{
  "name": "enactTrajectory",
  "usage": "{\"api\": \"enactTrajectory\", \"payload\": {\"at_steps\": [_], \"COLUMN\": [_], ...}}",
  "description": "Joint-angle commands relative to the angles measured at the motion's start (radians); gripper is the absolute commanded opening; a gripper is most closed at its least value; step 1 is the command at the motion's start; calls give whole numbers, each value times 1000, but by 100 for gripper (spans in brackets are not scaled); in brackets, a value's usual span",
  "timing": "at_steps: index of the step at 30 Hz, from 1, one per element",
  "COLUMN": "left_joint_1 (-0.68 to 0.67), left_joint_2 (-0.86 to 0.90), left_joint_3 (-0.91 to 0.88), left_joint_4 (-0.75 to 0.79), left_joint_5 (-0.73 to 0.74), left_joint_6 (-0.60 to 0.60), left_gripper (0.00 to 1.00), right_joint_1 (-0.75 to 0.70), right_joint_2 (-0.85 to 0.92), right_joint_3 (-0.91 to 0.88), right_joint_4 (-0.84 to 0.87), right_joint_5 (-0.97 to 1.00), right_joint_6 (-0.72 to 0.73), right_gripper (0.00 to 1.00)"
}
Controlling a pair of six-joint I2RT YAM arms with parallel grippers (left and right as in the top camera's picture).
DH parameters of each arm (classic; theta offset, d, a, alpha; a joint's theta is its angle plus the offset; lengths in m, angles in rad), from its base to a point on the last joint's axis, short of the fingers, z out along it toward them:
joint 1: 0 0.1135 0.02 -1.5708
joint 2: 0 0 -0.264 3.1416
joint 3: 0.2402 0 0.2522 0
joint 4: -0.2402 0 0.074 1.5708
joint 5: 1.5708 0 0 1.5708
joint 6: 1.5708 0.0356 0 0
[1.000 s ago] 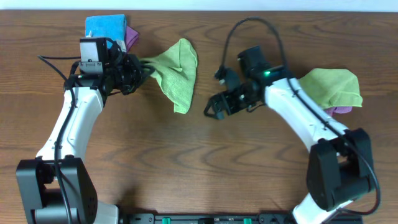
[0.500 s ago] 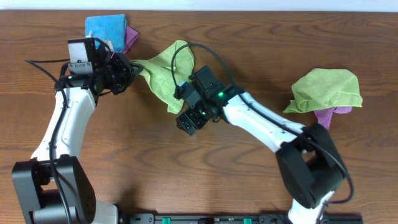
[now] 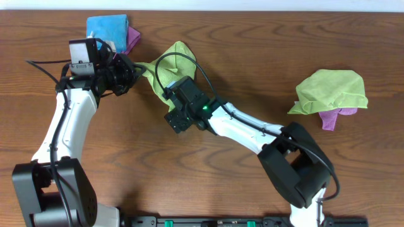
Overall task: Fold the cloth
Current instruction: 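Move the right gripper to the towel's right edge and grasp it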
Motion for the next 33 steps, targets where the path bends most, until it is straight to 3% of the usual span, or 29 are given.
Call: {"api": "enactTrajectory", "payload": {"at_steps": [1, 6, 11, 13, 14, 17, 20, 26, 33], "left_joint_1": [3, 3, 3, 3, 3, 3, 3, 3, 3], "left_joint_2": [5, 5, 5, 5, 5, 5, 5, 5, 5], "left_joint_3": [10, 10, 10, 10, 10, 10, 10, 10, 10], "left_joint_4": [-3, -3, -3, -3, -3, -3, -2, -18, -219], "left_joint_5": [26, 44, 44, 44, 44, 44, 44, 85, 67], "left_joint_6": [14, 14, 15, 15, 15, 15, 15, 40, 168], "left_gripper": [6, 6, 6, 6, 6, 6, 6, 6, 6], "right_joint_1": [5, 11, 10, 8, 8, 8, 7, 5, -19], "right_joint_2": [27, 63, 64, 64, 64, 45, 0, -115, -209], "right_joint_3": [-3, -3, -3, -3, -3, -2, -1, 0, 0], "right_joint_4": [27, 57, 74, 71, 70, 58, 29, -39, -164], "right_joint_5": [66, 104, 189, 241, 272, 301, 387, 447, 450], "right_joint_6": [50, 88, 89, 89, 89, 85, 61, -205, -402], "right_gripper": [81, 73, 56, 41, 24, 6, 5, 6, 13]}}
